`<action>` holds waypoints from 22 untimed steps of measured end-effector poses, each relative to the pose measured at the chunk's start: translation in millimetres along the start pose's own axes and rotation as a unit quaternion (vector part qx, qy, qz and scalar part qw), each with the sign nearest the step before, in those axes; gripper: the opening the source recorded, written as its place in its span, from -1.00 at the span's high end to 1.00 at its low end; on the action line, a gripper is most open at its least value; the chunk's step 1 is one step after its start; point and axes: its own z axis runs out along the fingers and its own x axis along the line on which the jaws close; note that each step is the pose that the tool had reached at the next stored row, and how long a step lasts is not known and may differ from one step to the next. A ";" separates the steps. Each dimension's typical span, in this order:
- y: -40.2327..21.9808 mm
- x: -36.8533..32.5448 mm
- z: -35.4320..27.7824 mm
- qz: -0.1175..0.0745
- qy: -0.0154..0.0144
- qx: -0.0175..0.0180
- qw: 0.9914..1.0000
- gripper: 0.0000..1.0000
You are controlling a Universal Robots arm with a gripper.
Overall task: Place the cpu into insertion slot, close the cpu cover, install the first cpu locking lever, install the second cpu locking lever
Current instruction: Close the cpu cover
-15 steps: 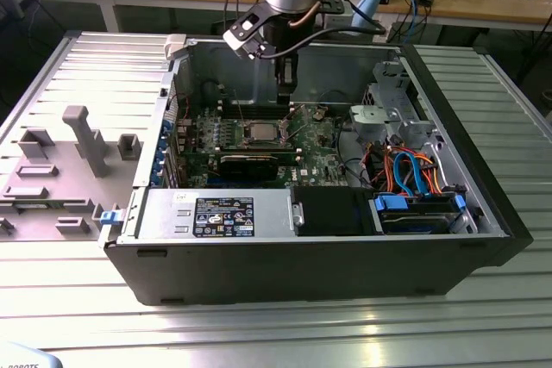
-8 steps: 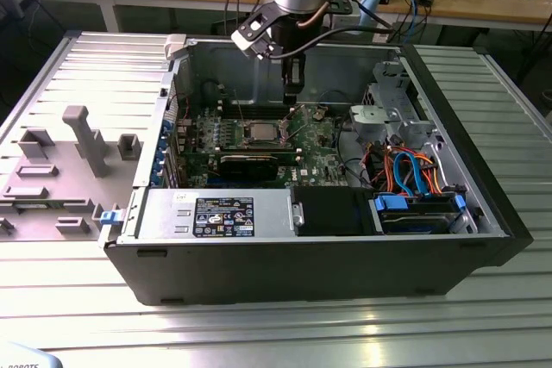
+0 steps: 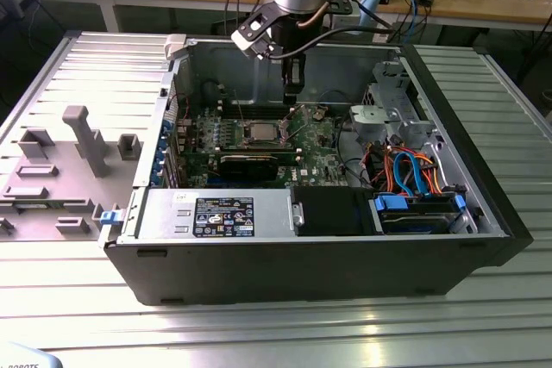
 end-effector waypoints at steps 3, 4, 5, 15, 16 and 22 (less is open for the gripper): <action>0.0 0.0 0.0 0.000 0.000 0.000 1.000 0.79; 0.5 0.0 0.0 0.000 0.000 0.000 1.000 0.79; 1.1 0.0 0.0 0.000 0.000 0.000 1.000 0.79; 6.2 0.6 0.2 0.000 0.000 0.000 1.000 0.79; 6.4 0.7 0.2 0.000 0.000 0.000 1.000 0.79; 10.2 2.6 0.3 0.000 0.000 0.000 1.000 0.79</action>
